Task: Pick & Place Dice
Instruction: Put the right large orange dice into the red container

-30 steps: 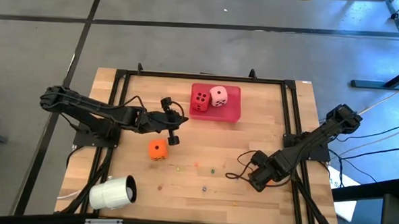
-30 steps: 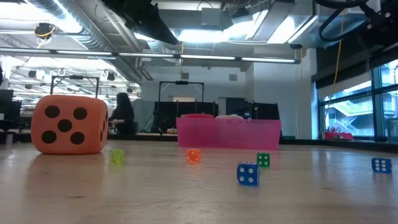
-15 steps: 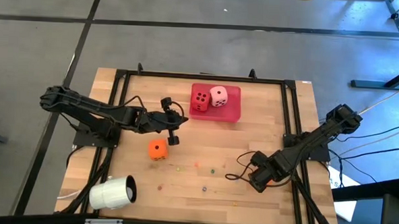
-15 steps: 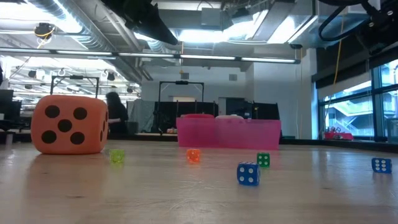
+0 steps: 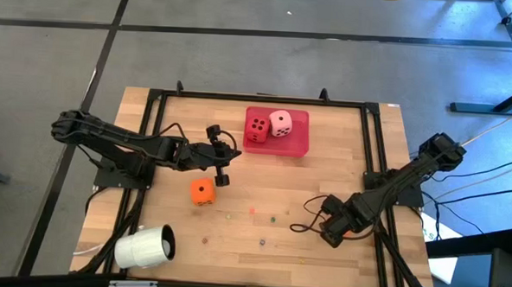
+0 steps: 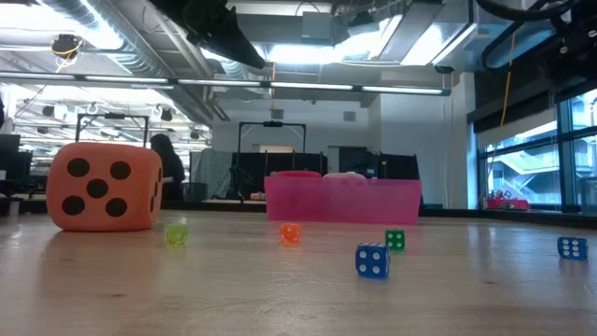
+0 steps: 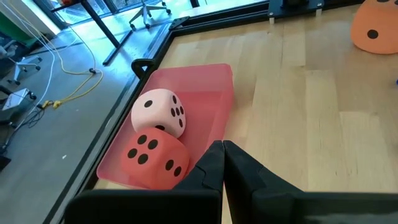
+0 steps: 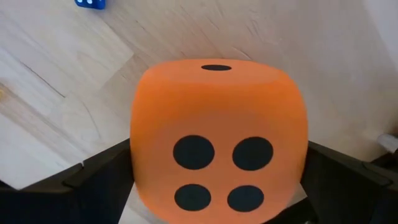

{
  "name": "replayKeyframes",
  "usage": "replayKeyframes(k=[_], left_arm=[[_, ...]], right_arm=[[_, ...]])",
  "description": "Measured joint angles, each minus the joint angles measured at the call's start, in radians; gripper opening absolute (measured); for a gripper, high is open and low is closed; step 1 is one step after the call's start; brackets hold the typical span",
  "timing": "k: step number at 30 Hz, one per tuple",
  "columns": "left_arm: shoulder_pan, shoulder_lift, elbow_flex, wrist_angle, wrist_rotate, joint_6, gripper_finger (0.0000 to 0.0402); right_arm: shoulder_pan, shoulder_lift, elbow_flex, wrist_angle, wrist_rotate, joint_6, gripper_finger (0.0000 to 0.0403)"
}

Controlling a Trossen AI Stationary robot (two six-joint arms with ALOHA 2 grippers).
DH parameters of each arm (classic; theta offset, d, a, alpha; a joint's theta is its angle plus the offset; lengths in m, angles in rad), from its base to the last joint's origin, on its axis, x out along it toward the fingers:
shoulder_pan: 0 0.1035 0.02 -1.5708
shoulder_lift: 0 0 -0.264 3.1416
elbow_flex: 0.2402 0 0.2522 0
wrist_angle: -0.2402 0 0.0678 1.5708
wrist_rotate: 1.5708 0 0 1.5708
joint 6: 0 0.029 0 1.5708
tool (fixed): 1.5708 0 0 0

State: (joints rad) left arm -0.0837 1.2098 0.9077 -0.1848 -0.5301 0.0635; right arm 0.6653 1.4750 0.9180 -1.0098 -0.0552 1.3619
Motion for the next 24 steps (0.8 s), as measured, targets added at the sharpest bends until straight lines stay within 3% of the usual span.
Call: replayKeyframes(k=[9,18,24], left_arm=[[0.0,0.0,0.0,0.001,0.0,0.003,0.0003],[0.0,0.0,0.0,0.0,0.0,0.003,0.0003],[0.0,0.0,0.0,-0.002,0.0,0.036,0.0003]], right_arm=[[-0.02,-0.002,0.005,-0.001,0.028,0.013,0.04],[-0.077,0.0,0.116,-0.018,0.15,-0.149,0.04],[-0.146,0.0,0.162,-0.019,0.386,-0.317,0.04]])
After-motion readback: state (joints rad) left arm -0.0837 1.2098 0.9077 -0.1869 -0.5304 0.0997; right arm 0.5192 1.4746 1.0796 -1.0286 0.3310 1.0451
